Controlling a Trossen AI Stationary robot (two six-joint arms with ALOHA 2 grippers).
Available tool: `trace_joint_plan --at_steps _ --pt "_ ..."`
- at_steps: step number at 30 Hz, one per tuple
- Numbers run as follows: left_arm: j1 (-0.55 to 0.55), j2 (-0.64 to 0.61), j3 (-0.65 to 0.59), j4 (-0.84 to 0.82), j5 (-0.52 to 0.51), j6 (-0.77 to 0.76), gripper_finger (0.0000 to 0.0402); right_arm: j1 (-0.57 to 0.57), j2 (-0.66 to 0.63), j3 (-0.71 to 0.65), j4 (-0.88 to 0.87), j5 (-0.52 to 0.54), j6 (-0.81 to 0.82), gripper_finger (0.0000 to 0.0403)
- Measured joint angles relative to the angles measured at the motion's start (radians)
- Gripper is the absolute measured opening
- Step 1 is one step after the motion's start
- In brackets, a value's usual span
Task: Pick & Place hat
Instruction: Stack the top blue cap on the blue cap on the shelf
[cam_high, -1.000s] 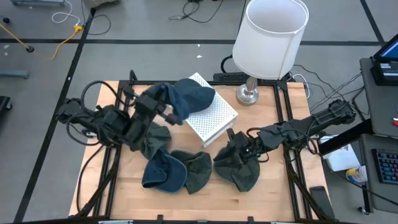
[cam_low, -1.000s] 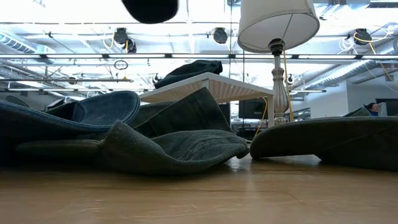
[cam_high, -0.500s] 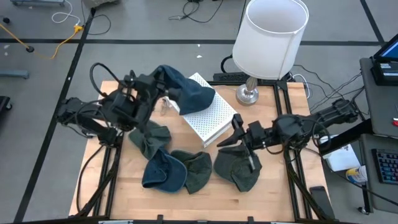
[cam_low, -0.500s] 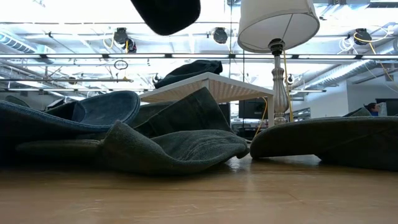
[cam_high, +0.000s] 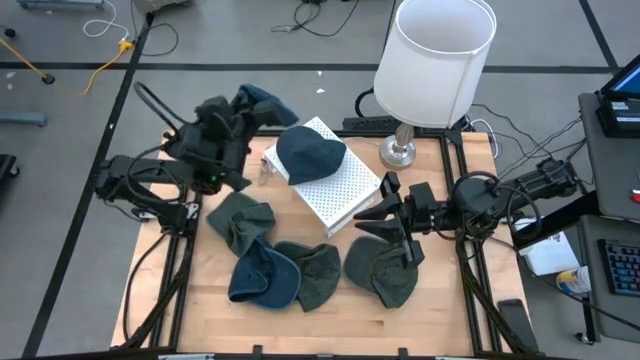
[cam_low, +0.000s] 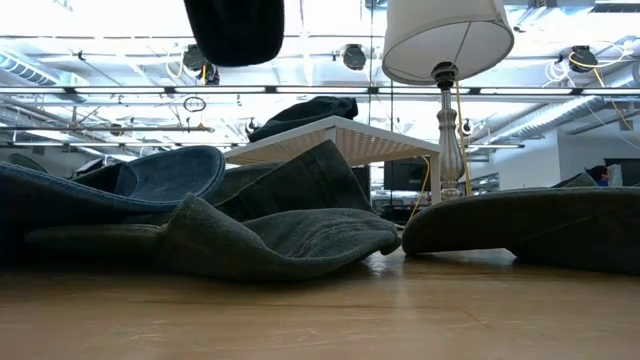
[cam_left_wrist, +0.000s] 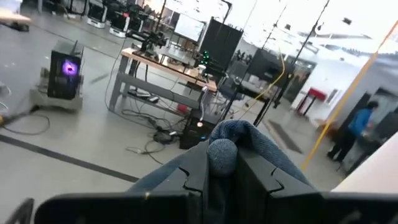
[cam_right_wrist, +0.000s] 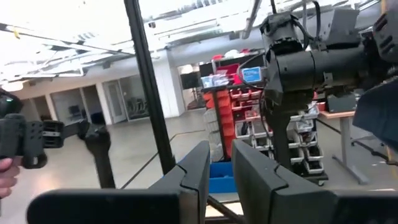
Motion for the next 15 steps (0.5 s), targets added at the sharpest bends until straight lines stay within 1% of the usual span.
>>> trace_joint_plan --at_steps 4,8,11,15 --pt "0.033 0.091 0.161 -0.003 0.001 0.113 0.0050 0.000 -0.003 0.000 0.045 0.018 -0.006 0.0059" --pt "0.074 0.190 0.336 -0.009 0.001 0.268 0.0050 0.000 -0.015 0.000 0.058 0.017 -0.052 0.0059" --pt "0.098 0.256 0.440 -0.086 0.001 0.278 0.0050 0.000 -0.023 0.000 0.060 0.016 -0.050 0.0059" --pt "0.142 0.337 0.548 -0.142 0.003 0.267 0.0050 0.016 -0.041 0.000 0.059 0.013 0.087 0.0059"
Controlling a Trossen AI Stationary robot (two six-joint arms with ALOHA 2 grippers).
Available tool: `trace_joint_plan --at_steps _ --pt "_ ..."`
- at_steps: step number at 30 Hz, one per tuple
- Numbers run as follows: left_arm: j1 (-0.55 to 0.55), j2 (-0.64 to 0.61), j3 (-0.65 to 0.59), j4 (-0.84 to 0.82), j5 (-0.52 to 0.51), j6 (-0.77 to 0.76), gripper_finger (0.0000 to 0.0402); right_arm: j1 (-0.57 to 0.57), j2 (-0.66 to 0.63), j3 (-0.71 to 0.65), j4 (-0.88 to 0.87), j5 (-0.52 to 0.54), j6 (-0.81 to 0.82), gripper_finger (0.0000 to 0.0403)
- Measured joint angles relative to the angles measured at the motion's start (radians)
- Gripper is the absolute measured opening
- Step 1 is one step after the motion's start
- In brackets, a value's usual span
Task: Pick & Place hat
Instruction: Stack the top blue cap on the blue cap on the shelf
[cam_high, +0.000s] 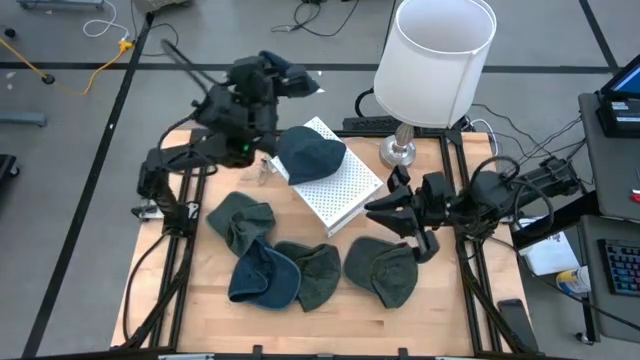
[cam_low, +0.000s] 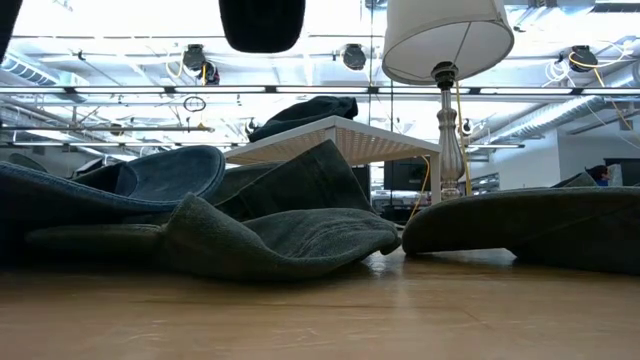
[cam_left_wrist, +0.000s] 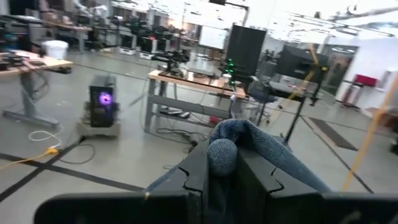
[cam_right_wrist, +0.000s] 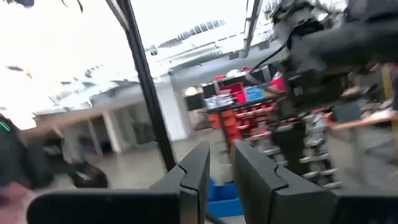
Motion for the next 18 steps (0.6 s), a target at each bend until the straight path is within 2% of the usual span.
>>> trace_joint_plan --at_steps 3,11,18 --pt "0.031 0.057 0.031 -0.001 0.000 -0.007 0.0050 0.009 -0.015 0.000 -0.001 -0.050 0.059 0.0059" --pt "0.051 0.170 0.033 -0.002 0.000 -0.055 0.0050 0.012 -0.080 0.000 0.001 -0.206 0.064 0.0059" --pt "0.050 0.219 0.025 -0.035 0.000 -0.010 0.0050 0.012 -0.117 0.000 -0.002 -0.214 0.076 0.0059"
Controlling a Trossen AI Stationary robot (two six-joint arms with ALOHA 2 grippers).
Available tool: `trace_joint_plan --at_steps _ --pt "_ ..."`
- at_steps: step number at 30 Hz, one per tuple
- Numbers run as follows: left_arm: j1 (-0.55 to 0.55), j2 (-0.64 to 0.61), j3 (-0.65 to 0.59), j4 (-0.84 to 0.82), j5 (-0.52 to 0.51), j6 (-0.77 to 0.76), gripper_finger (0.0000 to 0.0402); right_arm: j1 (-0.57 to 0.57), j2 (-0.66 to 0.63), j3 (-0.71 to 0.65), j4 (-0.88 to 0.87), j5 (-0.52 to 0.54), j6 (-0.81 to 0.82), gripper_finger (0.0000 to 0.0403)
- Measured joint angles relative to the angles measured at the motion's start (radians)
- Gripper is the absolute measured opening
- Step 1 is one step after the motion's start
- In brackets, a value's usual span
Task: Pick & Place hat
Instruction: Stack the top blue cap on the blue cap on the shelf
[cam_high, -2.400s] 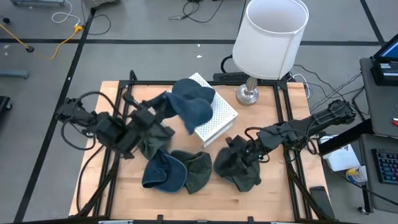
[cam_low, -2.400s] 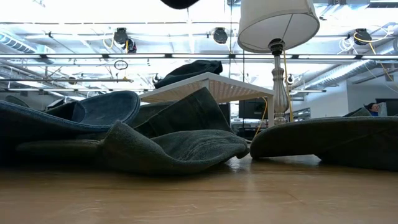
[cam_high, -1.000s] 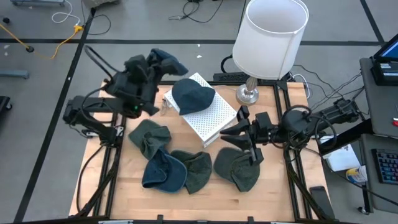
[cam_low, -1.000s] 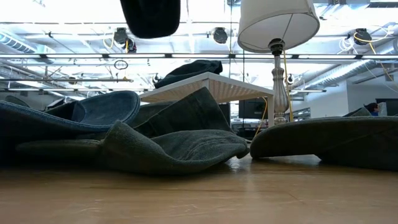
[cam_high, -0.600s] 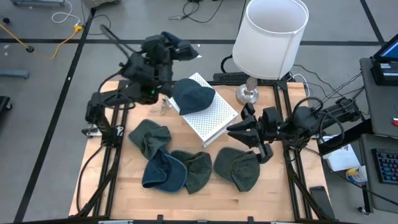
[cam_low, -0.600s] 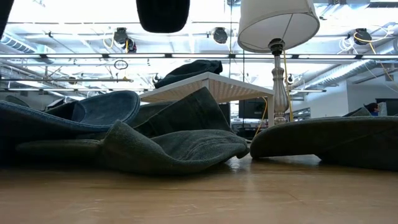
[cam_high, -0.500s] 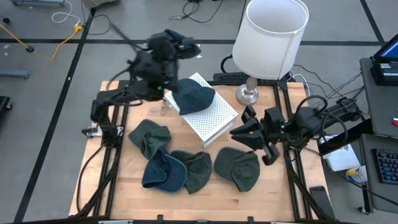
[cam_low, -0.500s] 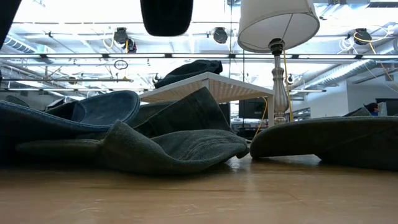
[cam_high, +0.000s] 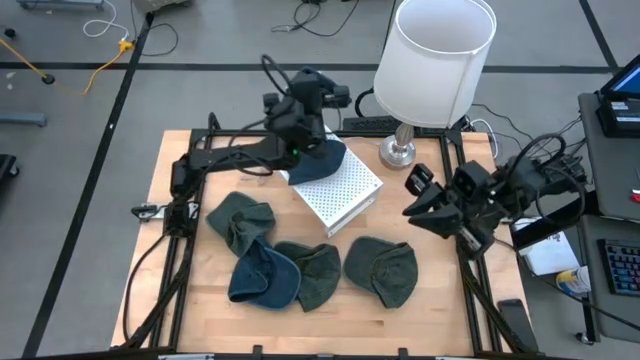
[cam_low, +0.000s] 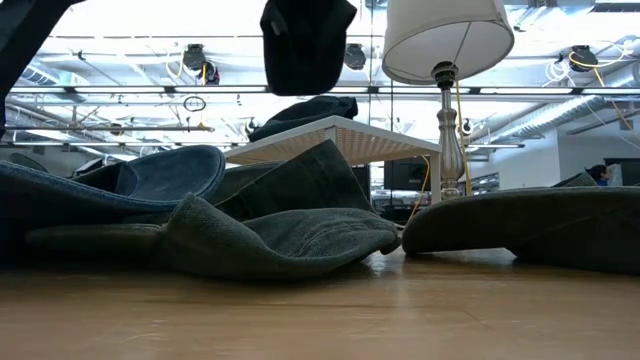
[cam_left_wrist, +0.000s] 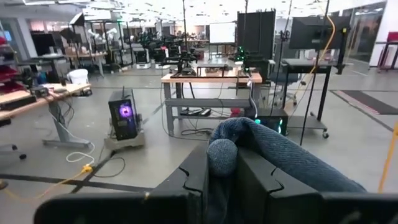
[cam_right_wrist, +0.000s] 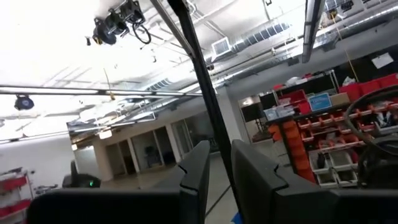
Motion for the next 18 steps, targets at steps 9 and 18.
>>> trace_joint_plan --at_steps 9,18 --pt "-0.013 -0.004 -0.024 -0.104 -0.002 -0.036 0.0050 0.000 -0.004 0.000 -0.047 -0.049 0.088 0.0059" --pt "-0.004 -0.004 -0.024 -0.384 0.005 -0.296 0.0050 0.000 -0.003 0.000 -0.122 -0.049 0.137 0.0059"
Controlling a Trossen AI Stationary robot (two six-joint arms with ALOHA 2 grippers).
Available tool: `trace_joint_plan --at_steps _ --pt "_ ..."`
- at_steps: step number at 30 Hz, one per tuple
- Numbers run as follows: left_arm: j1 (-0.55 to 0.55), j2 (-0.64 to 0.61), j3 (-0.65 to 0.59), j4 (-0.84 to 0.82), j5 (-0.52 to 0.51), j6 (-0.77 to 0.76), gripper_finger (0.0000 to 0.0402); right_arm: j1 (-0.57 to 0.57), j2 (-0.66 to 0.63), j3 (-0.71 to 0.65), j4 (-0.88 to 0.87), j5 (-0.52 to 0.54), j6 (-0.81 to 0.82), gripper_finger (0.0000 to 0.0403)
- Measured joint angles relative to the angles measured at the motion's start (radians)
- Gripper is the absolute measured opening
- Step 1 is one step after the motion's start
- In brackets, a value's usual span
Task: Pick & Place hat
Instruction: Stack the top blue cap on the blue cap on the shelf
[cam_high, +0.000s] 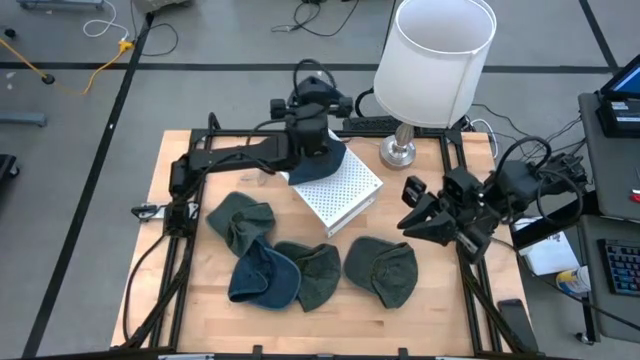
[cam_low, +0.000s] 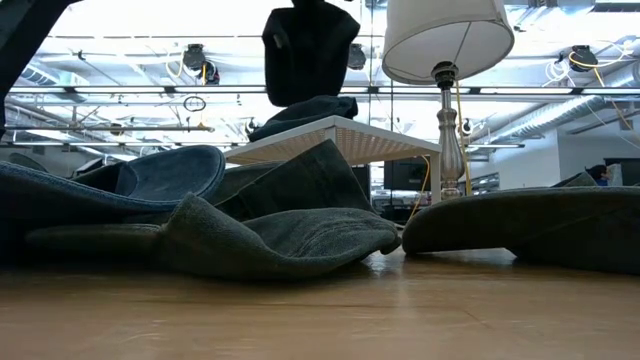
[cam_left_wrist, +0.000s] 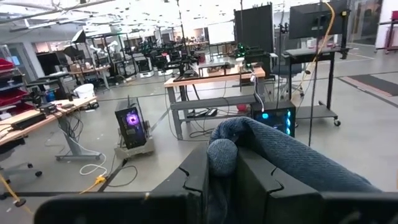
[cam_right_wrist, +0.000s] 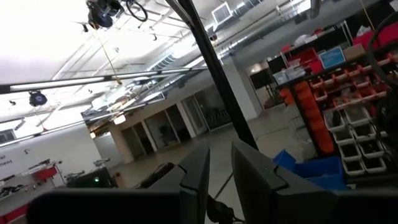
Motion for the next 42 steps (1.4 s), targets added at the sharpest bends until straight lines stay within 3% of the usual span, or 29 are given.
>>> trace_joint_plan --at_steps 7,15,25,31,37,42 --pt "0.000 0.000 0.000 -0.148 -0.002 -0.178 0.0050 0.000 0.000 0.000 -0.004 -0.001 0.000 0.0059" --pt "0.003 0.000 0.000 -0.197 -0.006 -0.218 0.0050 0.000 0.000 0.000 -0.005 -0.053 0.000 0.0059" --pt "0.030 -0.025 -0.001 -0.527 -0.004 -0.399 0.0050 0.000 -0.001 0.000 -0.030 -0.053 0.000 0.0059" --pt "0.057 -0.088 0.001 -0.818 0.000 -0.649 0.0050 0.000 -0.001 0.000 -0.051 -0.052 -0.001 0.0059" --pt "0.090 -0.124 0.000 -1.166 0.076 -1.090 0.0050 0.000 0.001 0.000 -0.050 -0.051 -0.037 0.0059" --pt "0.088 -0.114 0.000 -1.166 0.079 -1.190 0.0050 -0.001 0.004 0.000 -0.039 -0.048 -0.046 0.0059"
